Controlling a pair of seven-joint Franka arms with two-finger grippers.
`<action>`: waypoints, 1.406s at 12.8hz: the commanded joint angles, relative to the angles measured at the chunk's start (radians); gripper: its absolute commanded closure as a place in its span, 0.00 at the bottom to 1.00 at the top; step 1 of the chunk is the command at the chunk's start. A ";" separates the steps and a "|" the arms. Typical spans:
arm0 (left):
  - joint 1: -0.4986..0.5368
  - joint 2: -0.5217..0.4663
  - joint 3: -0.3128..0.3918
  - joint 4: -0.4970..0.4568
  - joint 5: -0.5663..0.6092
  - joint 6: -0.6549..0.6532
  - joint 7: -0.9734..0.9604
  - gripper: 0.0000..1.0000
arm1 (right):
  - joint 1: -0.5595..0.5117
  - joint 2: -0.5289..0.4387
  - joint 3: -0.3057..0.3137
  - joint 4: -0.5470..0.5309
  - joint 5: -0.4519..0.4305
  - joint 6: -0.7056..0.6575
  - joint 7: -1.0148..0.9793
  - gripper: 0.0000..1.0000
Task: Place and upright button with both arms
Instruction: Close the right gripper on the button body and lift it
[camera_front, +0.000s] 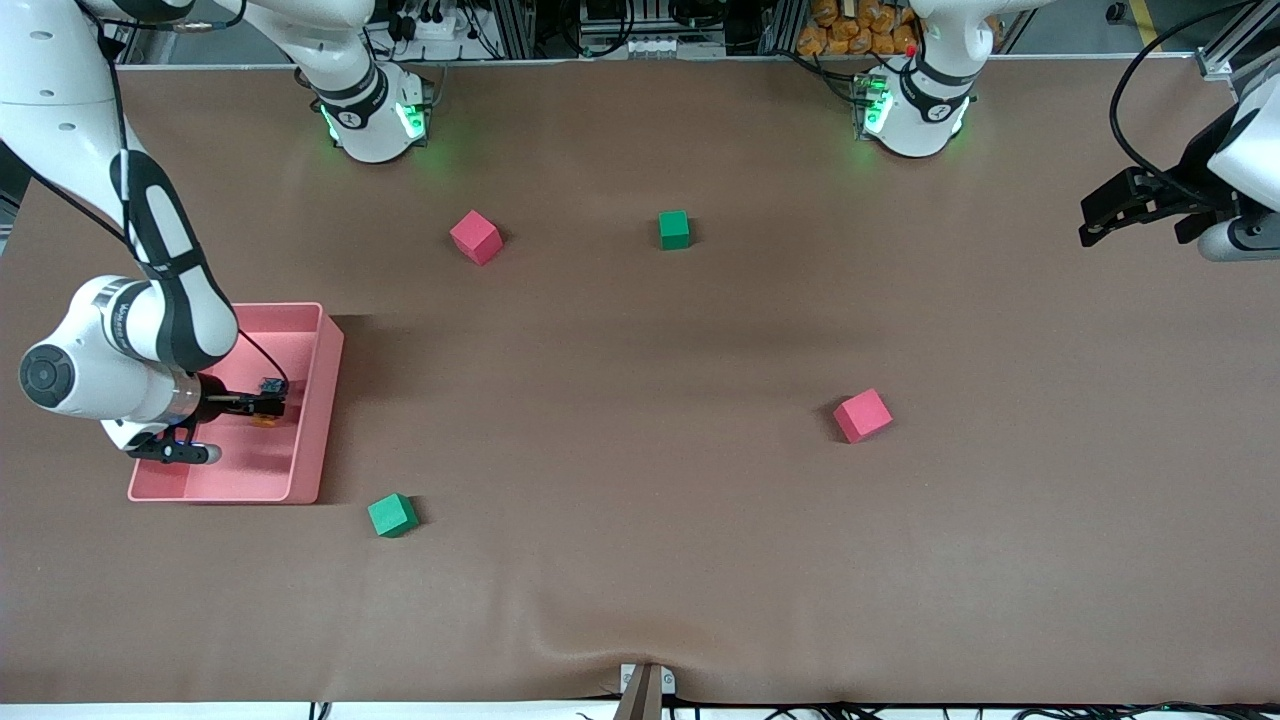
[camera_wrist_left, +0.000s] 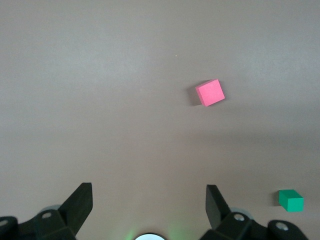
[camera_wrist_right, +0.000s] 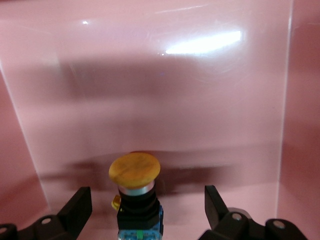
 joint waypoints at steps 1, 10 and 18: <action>-0.001 0.003 -0.001 0.015 -0.006 -0.015 0.014 0.00 | -0.010 0.020 0.009 -0.008 0.001 0.035 -0.015 0.13; 0.010 -0.002 0.000 0.017 -0.004 -0.017 0.016 0.00 | -0.022 0.028 0.009 0.027 0.001 0.019 -0.118 1.00; 0.010 0.001 0.000 0.020 -0.001 -0.013 0.017 0.00 | 0.050 0.024 0.020 0.518 0.007 -0.677 0.041 1.00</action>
